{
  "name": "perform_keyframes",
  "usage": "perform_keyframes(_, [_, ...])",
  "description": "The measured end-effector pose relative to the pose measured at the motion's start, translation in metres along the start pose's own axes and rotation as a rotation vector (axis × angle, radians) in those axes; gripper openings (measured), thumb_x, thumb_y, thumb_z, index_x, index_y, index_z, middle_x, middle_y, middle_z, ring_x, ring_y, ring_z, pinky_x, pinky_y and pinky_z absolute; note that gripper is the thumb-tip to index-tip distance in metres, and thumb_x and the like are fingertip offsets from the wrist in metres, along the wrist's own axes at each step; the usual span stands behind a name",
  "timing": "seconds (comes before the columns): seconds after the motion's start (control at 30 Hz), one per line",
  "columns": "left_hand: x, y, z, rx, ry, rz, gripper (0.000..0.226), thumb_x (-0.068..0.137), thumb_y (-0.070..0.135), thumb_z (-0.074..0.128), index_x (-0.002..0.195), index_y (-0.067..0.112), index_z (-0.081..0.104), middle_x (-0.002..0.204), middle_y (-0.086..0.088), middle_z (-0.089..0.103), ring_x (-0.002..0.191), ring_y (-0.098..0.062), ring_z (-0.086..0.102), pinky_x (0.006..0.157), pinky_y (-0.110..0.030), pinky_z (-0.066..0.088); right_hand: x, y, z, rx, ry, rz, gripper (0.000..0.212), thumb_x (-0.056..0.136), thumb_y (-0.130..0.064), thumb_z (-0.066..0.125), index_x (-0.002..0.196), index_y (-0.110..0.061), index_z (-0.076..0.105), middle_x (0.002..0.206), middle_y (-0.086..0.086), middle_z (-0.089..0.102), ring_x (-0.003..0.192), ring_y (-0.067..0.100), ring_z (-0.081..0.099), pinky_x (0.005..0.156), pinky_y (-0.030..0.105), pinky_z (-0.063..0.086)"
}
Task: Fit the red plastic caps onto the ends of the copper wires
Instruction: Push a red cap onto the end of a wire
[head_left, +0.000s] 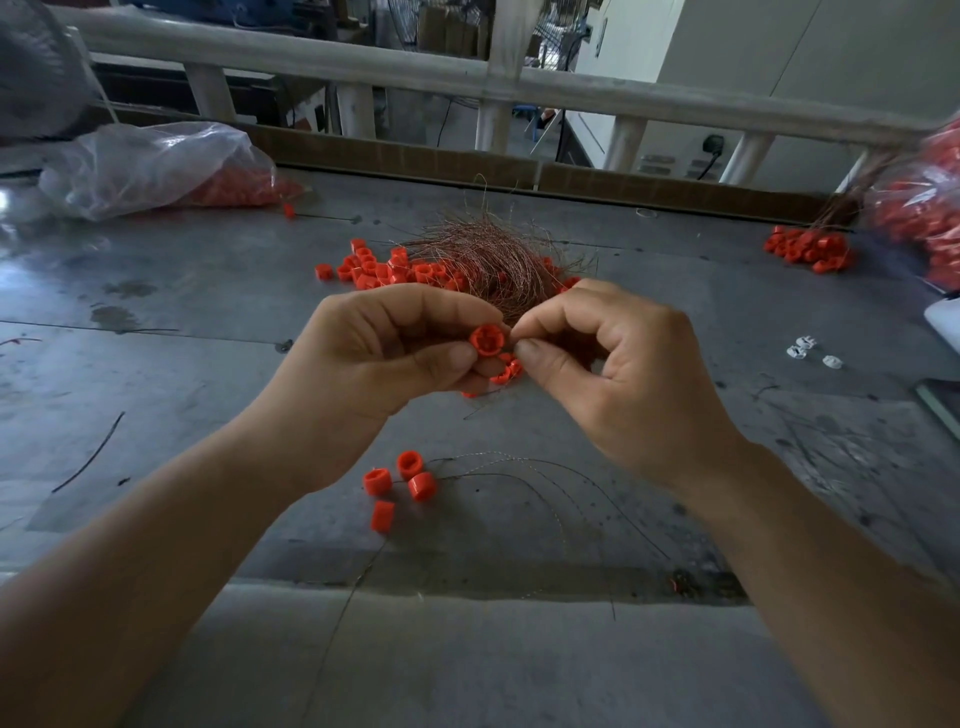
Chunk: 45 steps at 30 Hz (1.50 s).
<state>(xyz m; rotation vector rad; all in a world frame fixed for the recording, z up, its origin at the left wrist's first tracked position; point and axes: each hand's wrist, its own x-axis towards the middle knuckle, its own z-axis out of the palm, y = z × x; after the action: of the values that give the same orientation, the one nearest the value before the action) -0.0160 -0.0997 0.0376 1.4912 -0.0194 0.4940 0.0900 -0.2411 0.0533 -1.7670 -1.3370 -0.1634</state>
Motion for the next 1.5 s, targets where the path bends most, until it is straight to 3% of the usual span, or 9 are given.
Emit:
perform_keyframes(0.13, [0.0,0.001,0.0,-0.021,0.011,-0.005,0.024,0.068,0.003,0.059,0.084,0.013,0.074,0.08,-0.005,0.072,0.075,-0.016,0.068,0.066,-0.02,0.053,0.0,-0.001,-0.001,0.054,-0.01,0.022,0.015,0.079,-0.005,0.057,0.084,-0.013,0.068,0.076,-0.015,0.056,0.072,-0.001,0.054,0.064,0.008,0.039])
perform_keyframes(0.23, [0.0,0.002,0.0,-0.071,0.012,-0.011,0.022,0.069,-0.002,0.066,0.084,0.013,0.074,0.078,-0.003,0.072,0.073,-0.014,0.069,0.065,-0.019,0.053,-0.001,-0.001,0.0,0.154,-0.014,0.061,0.026,0.08,0.001,0.059,0.083,-0.025,0.057,0.072,-0.011,0.058,0.067,0.007,0.056,0.059,0.014,0.045])
perform_keyframes(0.37, [-0.001,0.003,0.002,-0.177,-0.012,-0.039,0.023,0.06,0.011,0.065,0.082,0.012,0.075,0.077,-0.003,0.072,0.07,-0.012,0.068,0.064,-0.019,0.053,-0.001,0.0,-0.002,0.262,-0.026,0.141,0.035,0.077,0.002,0.066,0.08,-0.029,0.048,0.063,-0.012,0.061,0.059,0.003,0.057,0.057,0.017,0.047])
perform_keyframes(0.6, [-0.002,-0.001,0.006,-0.193,-0.097,-0.049,0.022,0.063,0.013,0.065,0.083,0.015,0.075,0.077,-0.002,0.071,0.072,-0.011,0.068,0.064,-0.018,0.053,-0.002,0.001,0.003,0.267,-0.109,0.184,0.037,0.072,-0.003,0.072,0.076,-0.03,0.047,0.062,-0.008,0.059,0.058,0.008,0.059,0.057,0.027,0.051])
perform_keyframes(0.77, [0.0,-0.002,0.004,-0.216,-0.074,-0.053,0.022,0.063,0.012,0.065,0.083,0.013,0.074,0.079,-0.005,0.072,0.071,-0.012,0.068,0.063,-0.019,0.053,0.0,-0.002,-0.002,0.312,-0.09,0.18,0.035,0.074,-0.002,0.071,0.077,-0.028,0.048,0.062,-0.01,0.063,0.057,0.0,0.059,0.056,0.018,0.048])
perform_keyframes(0.93, [0.001,-0.001,0.005,-0.225,-0.045,-0.053,0.022,0.062,0.011,0.065,0.082,0.012,0.074,0.077,-0.006,0.071,0.07,-0.014,0.068,0.062,-0.02,0.054,0.0,-0.006,-0.003,0.362,-0.034,0.171,0.022,0.071,-0.017,0.071,0.078,-0.022,0.051,0.06,-0.012,0.061,0.057,-0.002,0.057,0.055,0.012,0.044])
perform_keyframes(1.17, [0.002,0.0,0.004,-0.213,-0.015,-0.079,0.02,0.063,0.008,0.064,0.08,0.011,0.074,0.077,-0.006,0.071,0.07,-0.014,0.068,0.063,-0.02,0.054,0.001,-0.004,-0.007,0.374,-0.003,0.145,0.029,0.073,0.0,0.072,0.077,-0.021,0.052,0.062,-0.008,0.059,0.056,0.0,0.053,0.054,0.008,0.041])
perform_keyframes(1.5, [0.003,0.002,0.005,-0.203,0.017,-0.115,0.028,0.066,-0.001,0.054,0.083,0.009,0.075,0.075,-0.005,0.072,0.067,-0.011,0.068,0.06,-0.018,0.053,0.002,-0.003,-0.01,0.316,-0.074,0.101,0.027,0.077,-0.001,0.068,0.083,-0.025,0.057,0.066,-0.01,0.06,0.063,0.003,0.057,0.06,0.01,0.045])
